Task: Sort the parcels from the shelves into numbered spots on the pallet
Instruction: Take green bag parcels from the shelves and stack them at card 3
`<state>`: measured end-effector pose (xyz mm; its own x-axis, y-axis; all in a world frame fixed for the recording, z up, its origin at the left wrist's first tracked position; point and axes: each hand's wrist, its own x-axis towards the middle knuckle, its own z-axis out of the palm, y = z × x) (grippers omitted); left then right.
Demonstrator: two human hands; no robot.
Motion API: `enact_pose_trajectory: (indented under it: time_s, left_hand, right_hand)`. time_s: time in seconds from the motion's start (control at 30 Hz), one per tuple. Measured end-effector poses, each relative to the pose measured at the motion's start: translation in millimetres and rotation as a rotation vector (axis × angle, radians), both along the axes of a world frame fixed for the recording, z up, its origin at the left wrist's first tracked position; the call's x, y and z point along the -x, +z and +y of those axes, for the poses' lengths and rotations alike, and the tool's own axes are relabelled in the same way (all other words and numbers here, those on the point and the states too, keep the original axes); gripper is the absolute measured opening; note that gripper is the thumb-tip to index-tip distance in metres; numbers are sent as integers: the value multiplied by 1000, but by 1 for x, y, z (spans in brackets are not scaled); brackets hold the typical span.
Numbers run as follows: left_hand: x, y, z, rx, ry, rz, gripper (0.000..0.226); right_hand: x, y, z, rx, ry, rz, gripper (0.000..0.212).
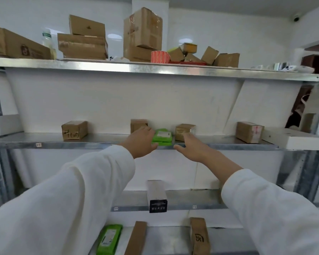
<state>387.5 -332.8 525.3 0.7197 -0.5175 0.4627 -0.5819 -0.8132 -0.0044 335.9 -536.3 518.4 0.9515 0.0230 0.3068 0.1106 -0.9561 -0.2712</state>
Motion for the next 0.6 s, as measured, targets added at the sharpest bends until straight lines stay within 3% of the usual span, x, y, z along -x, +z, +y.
enact_pose_trajectory:
  time_s: [0.17,0.43,0.6]
  left_hand:
    - [-47,-2,-16,-105,21,-16,39]
    - [-132,-11,-25,-178,4,101,46]
    - [-187,-13,-31,-142,11,159,46]
  right_hand:
    - [-49,-3,-5,-25,4,27,57]
    - [-157,1,-10,-93,1,53,41]
    - [-222,-7,-9,-124,-29,122,41]
